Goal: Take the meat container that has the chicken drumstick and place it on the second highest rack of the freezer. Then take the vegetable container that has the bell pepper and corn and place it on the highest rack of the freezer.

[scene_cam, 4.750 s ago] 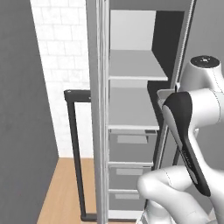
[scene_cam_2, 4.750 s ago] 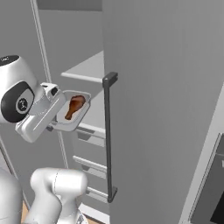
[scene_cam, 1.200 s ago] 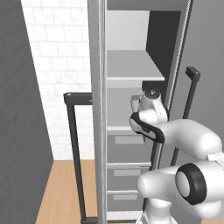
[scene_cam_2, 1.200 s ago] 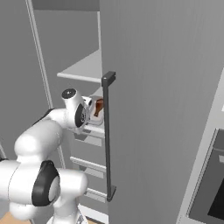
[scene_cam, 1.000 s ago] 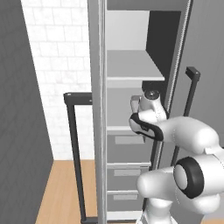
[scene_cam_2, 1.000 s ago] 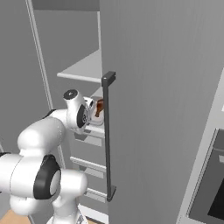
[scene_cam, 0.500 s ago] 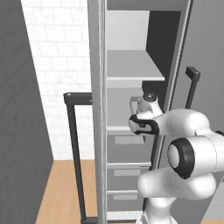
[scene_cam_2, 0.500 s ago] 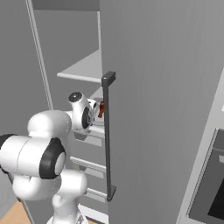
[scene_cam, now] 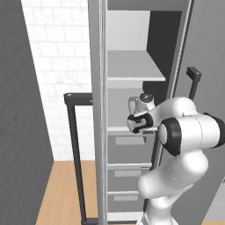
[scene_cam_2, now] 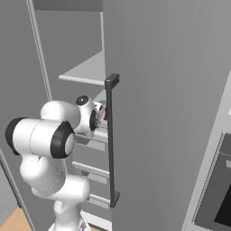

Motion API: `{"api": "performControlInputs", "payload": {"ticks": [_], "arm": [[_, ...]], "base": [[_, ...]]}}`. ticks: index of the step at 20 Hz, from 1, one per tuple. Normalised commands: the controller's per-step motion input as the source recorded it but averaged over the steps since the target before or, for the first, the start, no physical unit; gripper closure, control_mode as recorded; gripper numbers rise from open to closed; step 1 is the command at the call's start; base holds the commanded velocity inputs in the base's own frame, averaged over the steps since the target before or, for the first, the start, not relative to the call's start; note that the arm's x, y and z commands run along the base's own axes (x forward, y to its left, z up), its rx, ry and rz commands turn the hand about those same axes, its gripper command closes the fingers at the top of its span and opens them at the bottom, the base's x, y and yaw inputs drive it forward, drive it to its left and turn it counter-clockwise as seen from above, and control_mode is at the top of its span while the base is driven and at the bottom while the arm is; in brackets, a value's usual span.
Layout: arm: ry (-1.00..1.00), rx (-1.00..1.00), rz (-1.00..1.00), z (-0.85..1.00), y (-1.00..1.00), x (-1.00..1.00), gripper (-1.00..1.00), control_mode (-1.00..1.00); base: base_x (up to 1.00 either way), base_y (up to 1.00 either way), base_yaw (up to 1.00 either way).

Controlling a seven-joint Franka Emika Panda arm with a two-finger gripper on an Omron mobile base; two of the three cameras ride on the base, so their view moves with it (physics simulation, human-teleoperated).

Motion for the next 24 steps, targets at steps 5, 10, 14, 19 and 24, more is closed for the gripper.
{"api": "performControlInputs", "payload": {"ticks": [5, 10, 14, 19, 24], "arm": [[0.0, 0.0, 0.0, -0.1, -0.04, 0.39, 1.0, -1.0], [0.0, 0.0, 0.0, -0.22, -0.08, 0.3, 1.0, -1.0], [0.0, 0.0, 0.0, -0.29, -0.04, 0.2, 1.0, -1.0], [0.0, 0.0, 0.0, -0.15, 0.0, 0.04, 1.0, -1.0], [0.0, 0.0, 0.0, 0.0, 0.0, 0.0, 1.0, -1.0]], "base": [[0.0, 0.0, 0.0], [0.0, 0.0, 0.0], [0.0, 0.0, 0.0], [0.0, 0.0, 0.0], [0.0, 0.0, 0.0]]}}
